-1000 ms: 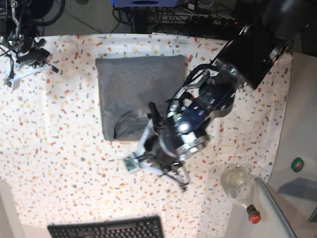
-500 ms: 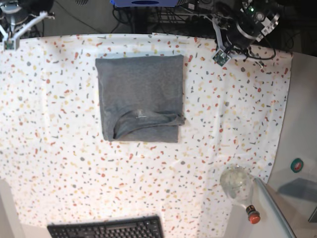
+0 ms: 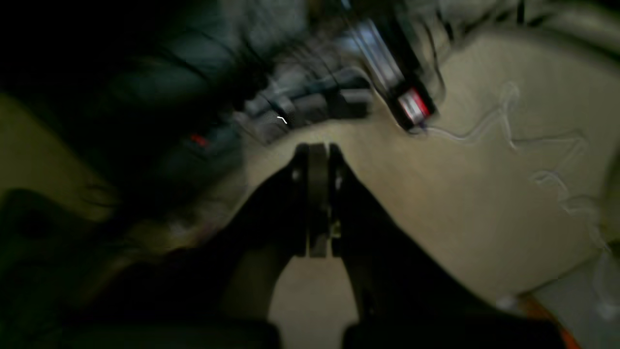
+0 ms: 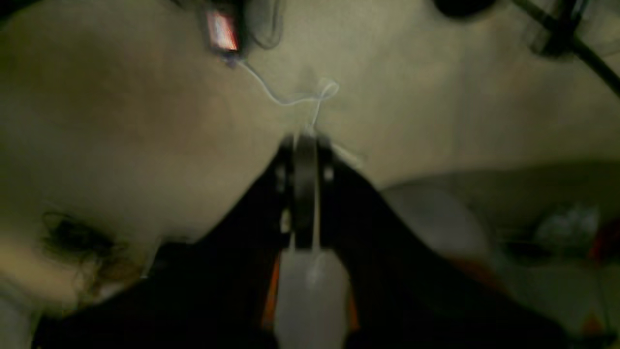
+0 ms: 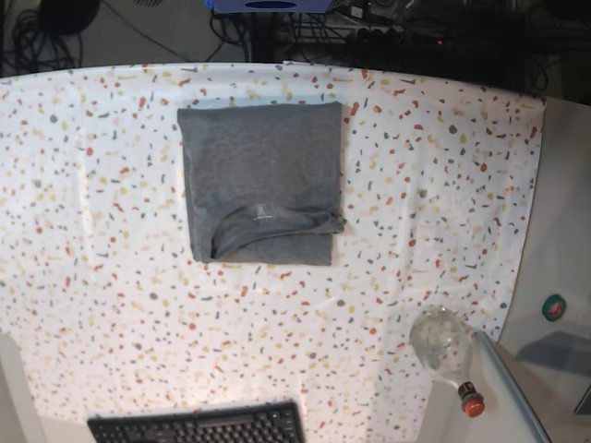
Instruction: Layout the t-shirt on the table in an organized manner, then fold the t-shirt properly
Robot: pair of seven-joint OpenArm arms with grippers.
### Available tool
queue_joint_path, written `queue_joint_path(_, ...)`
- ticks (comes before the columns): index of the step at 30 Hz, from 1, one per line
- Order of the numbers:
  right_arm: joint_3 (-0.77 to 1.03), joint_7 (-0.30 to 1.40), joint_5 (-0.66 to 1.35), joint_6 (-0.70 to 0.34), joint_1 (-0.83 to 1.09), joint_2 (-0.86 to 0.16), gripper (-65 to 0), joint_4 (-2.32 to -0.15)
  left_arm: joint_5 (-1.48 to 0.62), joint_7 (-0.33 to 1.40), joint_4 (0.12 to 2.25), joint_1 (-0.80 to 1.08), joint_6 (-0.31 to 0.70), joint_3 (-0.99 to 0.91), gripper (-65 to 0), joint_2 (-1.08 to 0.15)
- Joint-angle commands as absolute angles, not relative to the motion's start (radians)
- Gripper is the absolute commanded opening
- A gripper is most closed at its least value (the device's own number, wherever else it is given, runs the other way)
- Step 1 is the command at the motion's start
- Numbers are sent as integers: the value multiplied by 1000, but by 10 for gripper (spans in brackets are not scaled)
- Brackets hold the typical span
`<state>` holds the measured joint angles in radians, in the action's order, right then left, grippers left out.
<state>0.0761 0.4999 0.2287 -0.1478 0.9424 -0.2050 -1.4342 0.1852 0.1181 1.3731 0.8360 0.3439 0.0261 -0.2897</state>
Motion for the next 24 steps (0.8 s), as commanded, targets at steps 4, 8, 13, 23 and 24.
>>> queue_joint_path(4,-50,406,223,-142,803,-266,-650,-1162,179,-101,995,699,223,124,-650,-277)
queue_joint_path(8,-208,286,223,-142,596,-260,-650,-757,185,-272,582,512,99,219,-650,-219)
queue_joint_path(13,-467,-131,228,-140,374,-197,-650,-217,179,-529,119,332,33,314,-650,-139)
queue_joint_path(23,-472,-478,239,-137,338,-113,-650,-93,182,-558,91,239,36,321,-650,-130)
queue_joint_path(24,-472,-478,262,-137,338,-110,-650,-101,183,-559,94,239,36,325,-650,-137)
